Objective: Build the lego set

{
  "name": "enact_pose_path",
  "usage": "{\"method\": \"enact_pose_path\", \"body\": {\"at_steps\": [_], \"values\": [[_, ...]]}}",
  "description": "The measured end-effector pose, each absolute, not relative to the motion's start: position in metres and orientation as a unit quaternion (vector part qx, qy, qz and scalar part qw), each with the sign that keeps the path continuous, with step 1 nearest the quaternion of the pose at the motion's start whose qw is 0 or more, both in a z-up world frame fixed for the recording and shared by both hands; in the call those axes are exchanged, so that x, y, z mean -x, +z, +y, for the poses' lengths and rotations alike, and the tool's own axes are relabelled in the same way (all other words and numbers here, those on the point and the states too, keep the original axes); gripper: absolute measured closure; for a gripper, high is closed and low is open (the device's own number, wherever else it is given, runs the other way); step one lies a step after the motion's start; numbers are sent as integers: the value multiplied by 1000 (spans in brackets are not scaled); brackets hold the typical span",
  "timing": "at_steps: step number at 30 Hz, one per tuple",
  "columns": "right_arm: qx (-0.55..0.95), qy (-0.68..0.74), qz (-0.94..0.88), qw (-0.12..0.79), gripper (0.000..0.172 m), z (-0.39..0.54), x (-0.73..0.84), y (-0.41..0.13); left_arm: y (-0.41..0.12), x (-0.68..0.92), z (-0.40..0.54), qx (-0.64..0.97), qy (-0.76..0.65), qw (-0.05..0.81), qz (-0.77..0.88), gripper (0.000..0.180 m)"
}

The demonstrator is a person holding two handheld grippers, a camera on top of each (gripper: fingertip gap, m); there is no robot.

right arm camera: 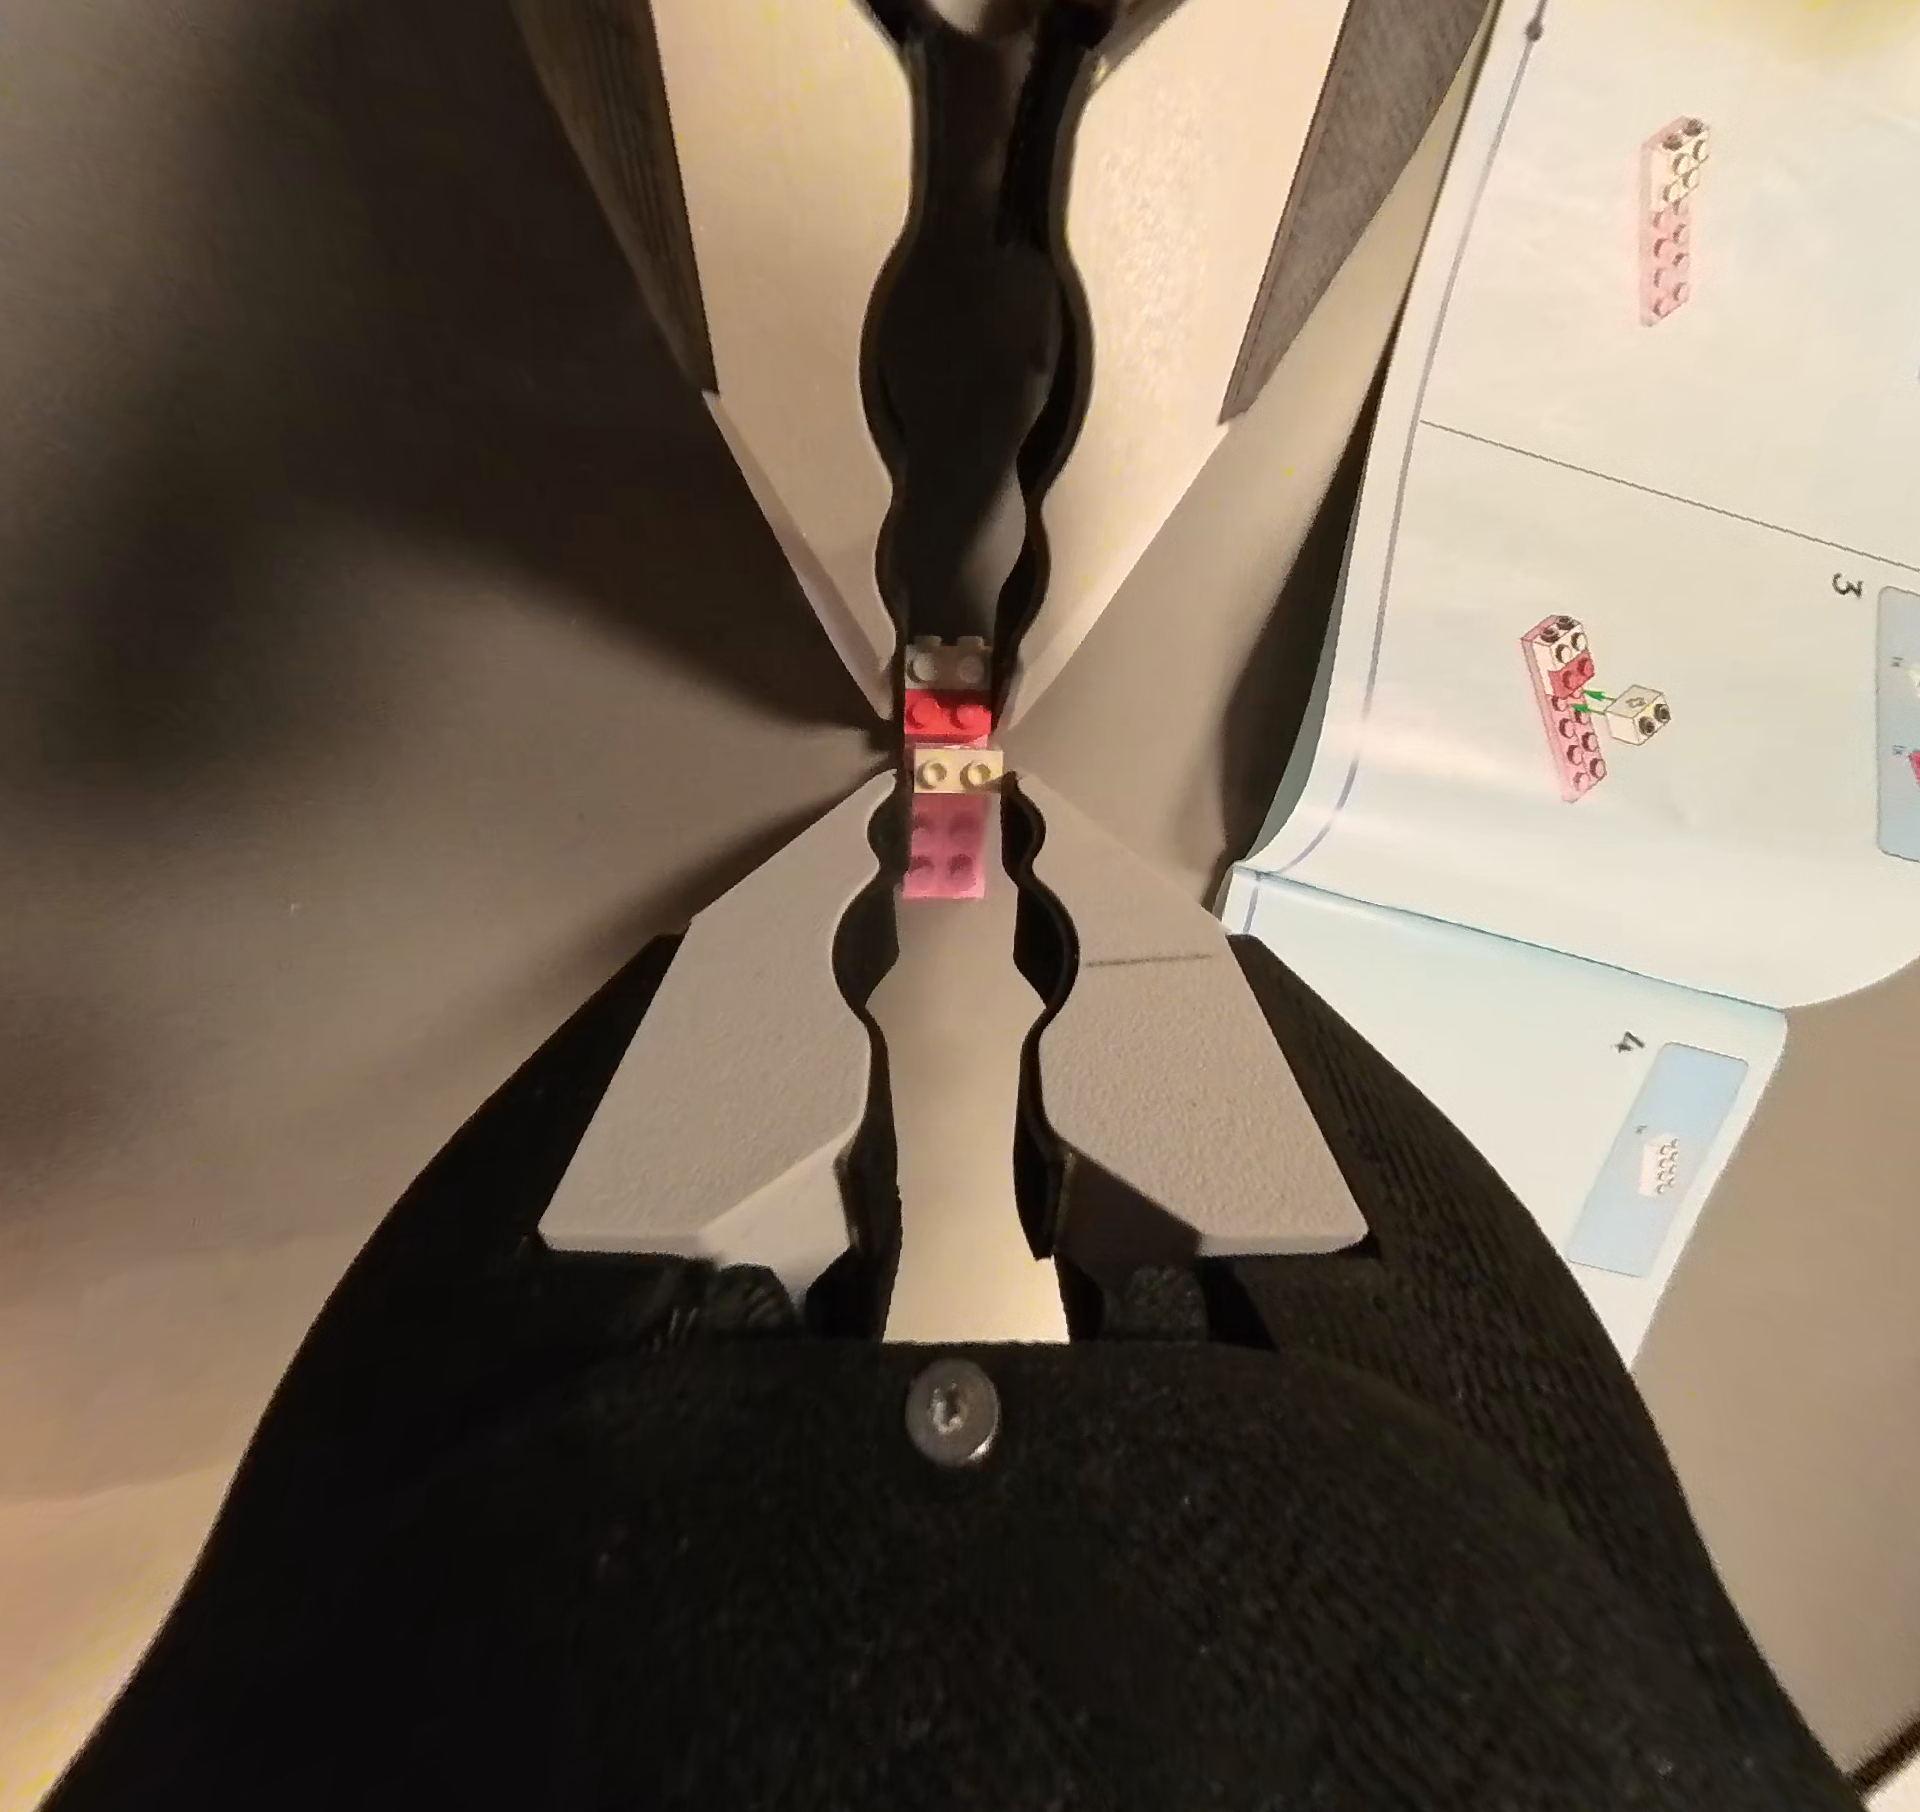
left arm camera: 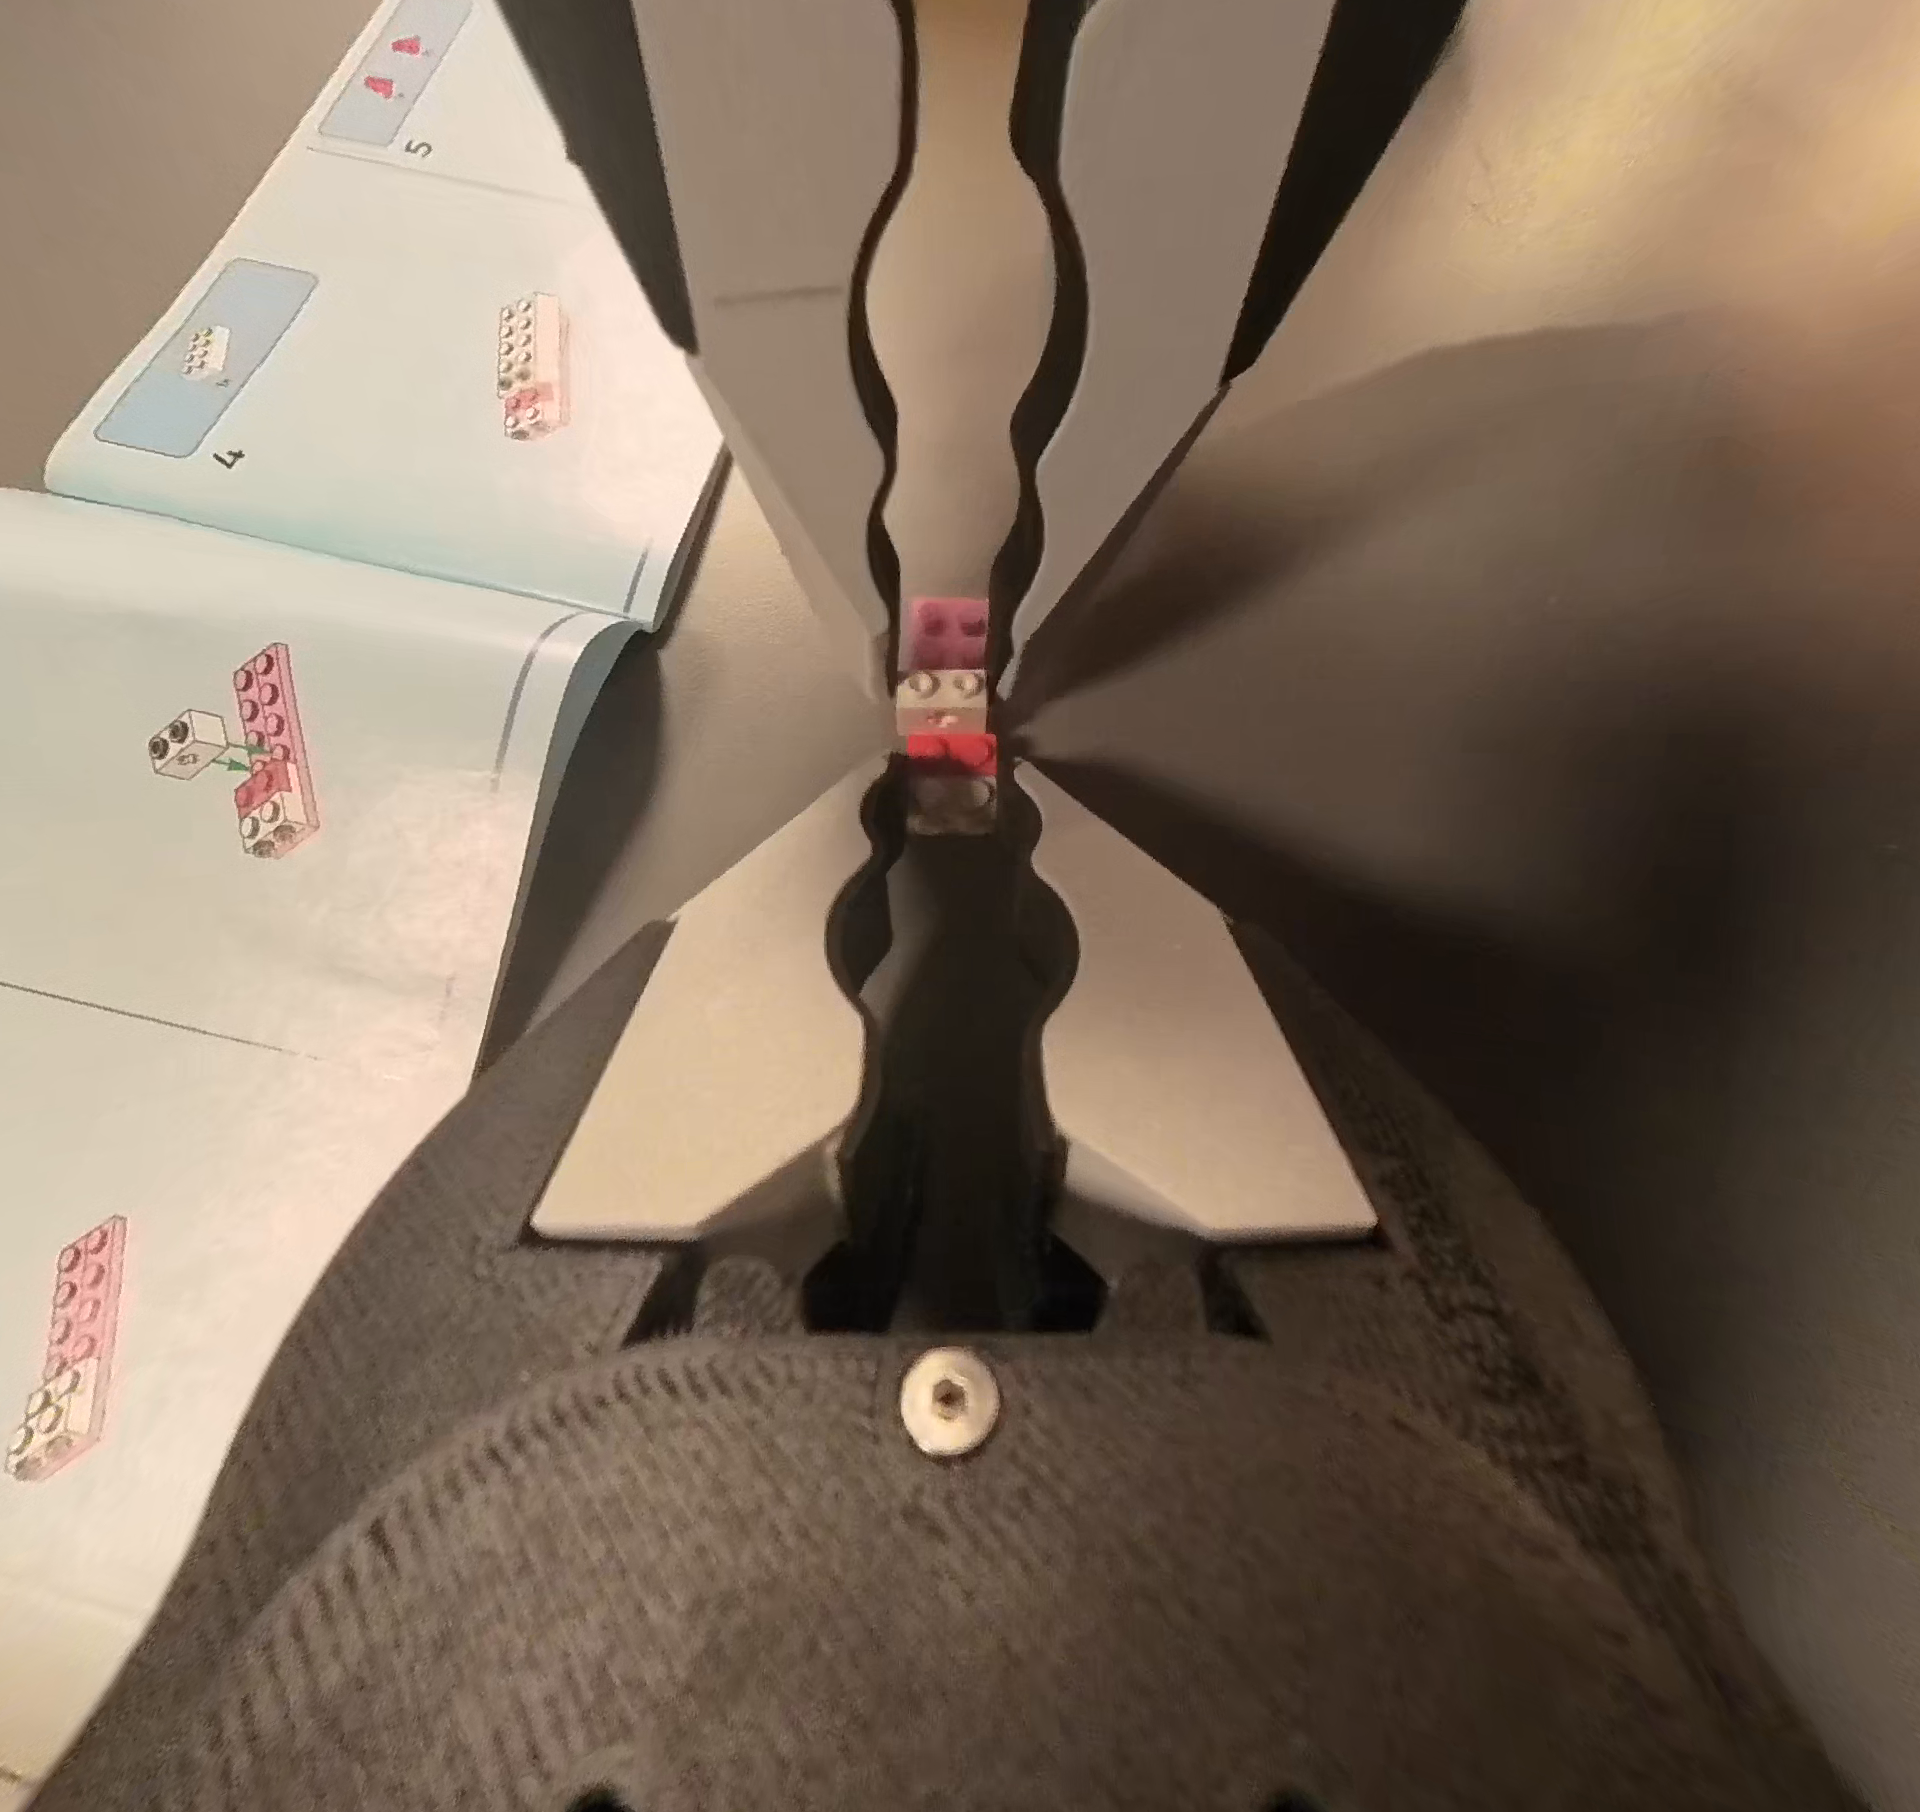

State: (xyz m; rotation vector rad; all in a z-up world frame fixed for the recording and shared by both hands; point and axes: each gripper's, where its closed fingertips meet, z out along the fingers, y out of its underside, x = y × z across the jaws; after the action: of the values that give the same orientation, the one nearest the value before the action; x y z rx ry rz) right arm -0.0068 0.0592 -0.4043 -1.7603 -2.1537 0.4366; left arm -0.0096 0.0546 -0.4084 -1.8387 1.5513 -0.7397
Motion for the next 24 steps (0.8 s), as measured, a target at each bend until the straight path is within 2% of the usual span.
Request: {"method": "enact_pose_path", "body": {"at_steps": [3,10,13,16,24], "values": [[617,160,-753,165,157,57,7,-403,-407,11,52,698,-302,292,580,155],[617,164,-752,162,158,55,9,-403,-408,15,49,693,-295,295,588,150],[616,161,-754,160,158,56,9,-404,-408,15,51,694,-292,298,586,153],[617,160,-754,157,158,57,10,-403,-408,15,55,698,-285,303,583,164],[623,157,-751,152,157,58,10,-405,-409,15,55,692,-272,312,591,164]]}}
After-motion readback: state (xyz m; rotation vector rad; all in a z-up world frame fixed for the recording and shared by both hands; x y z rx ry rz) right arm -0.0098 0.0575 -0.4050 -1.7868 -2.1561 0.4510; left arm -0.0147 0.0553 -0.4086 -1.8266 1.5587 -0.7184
